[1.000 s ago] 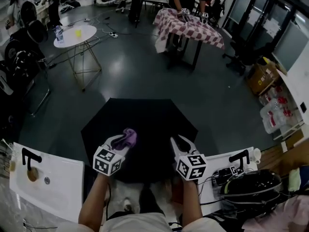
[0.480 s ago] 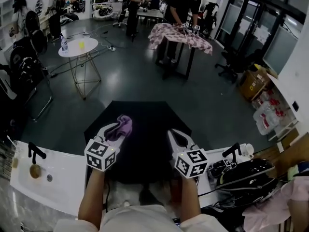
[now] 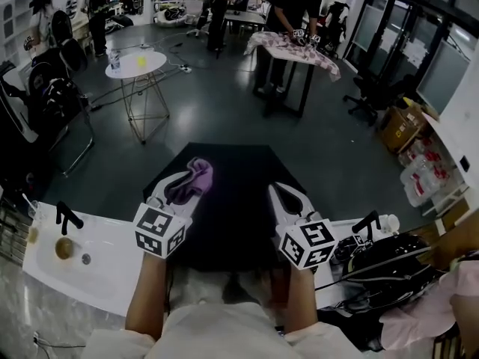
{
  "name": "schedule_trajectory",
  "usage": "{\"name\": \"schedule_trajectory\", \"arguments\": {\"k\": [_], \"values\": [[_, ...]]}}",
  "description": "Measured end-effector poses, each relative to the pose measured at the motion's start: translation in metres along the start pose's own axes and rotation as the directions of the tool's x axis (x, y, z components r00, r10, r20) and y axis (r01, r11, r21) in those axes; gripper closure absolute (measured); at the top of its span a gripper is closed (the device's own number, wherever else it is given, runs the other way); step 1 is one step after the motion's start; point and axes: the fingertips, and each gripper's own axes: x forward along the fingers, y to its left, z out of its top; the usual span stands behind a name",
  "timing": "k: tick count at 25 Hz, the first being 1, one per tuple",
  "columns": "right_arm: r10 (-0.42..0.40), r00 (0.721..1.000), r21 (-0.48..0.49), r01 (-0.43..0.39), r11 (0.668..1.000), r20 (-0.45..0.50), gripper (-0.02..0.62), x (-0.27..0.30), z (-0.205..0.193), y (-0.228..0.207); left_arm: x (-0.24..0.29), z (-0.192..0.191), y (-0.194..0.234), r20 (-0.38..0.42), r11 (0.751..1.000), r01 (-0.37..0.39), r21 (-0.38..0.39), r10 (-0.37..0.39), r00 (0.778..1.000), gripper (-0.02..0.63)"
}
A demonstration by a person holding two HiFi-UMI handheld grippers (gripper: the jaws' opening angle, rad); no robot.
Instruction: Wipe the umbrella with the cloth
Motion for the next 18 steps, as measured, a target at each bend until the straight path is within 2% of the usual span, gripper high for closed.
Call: {"name": "schedule_trajectory", "arguments": {"k": [10, 18], "values": [[0.004, 1.000, -0.035, -0.004, 0.999, 0.009, 0.589, -0.006, 0.009, 0.012, -0.017, 0.022, -0.005, 0.040, 1.000, -0.009, 0.030, 0.007, 0.999, 0.476], [0.008, 1.000, -0.038, -0.008, 0.999, -0.003, 0.589, -0.001, 0.005, 0.013, -0.015, 0.017, -0.004, 0.019, 0.999, 0.002, 0.041, -0.003, 1.000, 0.476]]}}
